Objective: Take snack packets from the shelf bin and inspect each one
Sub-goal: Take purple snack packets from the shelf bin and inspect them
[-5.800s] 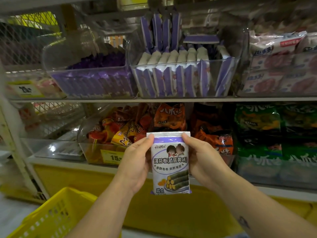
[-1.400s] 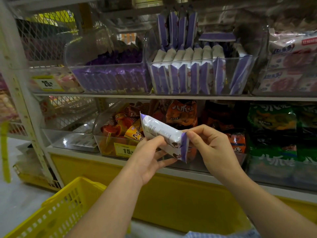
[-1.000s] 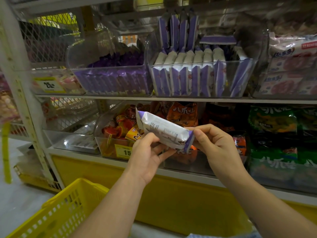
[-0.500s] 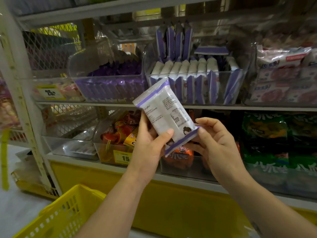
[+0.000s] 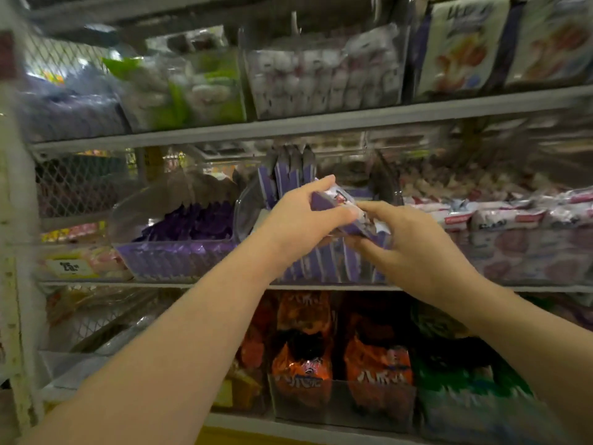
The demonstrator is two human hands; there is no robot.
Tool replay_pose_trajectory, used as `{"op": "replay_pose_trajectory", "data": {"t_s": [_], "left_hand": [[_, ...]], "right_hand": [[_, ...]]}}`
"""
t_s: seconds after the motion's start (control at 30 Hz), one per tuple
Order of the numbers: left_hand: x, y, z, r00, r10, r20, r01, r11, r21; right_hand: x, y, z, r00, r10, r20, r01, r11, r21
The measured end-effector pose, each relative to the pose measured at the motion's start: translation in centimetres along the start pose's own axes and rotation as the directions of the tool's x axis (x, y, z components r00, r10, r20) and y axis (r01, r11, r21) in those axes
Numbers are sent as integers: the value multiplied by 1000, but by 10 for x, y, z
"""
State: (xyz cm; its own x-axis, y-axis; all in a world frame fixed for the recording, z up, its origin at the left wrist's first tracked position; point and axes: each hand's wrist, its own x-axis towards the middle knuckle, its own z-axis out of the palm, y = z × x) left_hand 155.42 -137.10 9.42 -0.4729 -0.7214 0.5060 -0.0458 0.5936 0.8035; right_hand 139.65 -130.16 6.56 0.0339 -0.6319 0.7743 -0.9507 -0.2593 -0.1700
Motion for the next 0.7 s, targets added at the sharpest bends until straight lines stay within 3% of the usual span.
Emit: {"op": "replay_pose_trajectory", "data": {"t_s": [0.1,0.17,0.3,0.43,0.6,0.7], "left_hand": [[23,12,2,998,67,-18,-63,985,158],[37,13,3,998,65,-8,-63,983,173],[62,7,7,999,40,30,-47,949,311],[78,-4,13,995,42,94,-81,882,465],[89,-16,27,987,101,124,-153,829,538],[91,-32,27,981,127,144,-182,851,493]], "right_hand": [[17,12,-6,1000,21,5,-20,981,-193],[27,19,-6,998,51,39,-38,955,-294],[45,30,-12,979,67,191,9,929,-369],[56,43,-24,932,22,361,139,900,-414],[73,49,-29,810,-15,587,401,745,-534],[83,46,-28,744,-2,669,485,690,-538]]}}
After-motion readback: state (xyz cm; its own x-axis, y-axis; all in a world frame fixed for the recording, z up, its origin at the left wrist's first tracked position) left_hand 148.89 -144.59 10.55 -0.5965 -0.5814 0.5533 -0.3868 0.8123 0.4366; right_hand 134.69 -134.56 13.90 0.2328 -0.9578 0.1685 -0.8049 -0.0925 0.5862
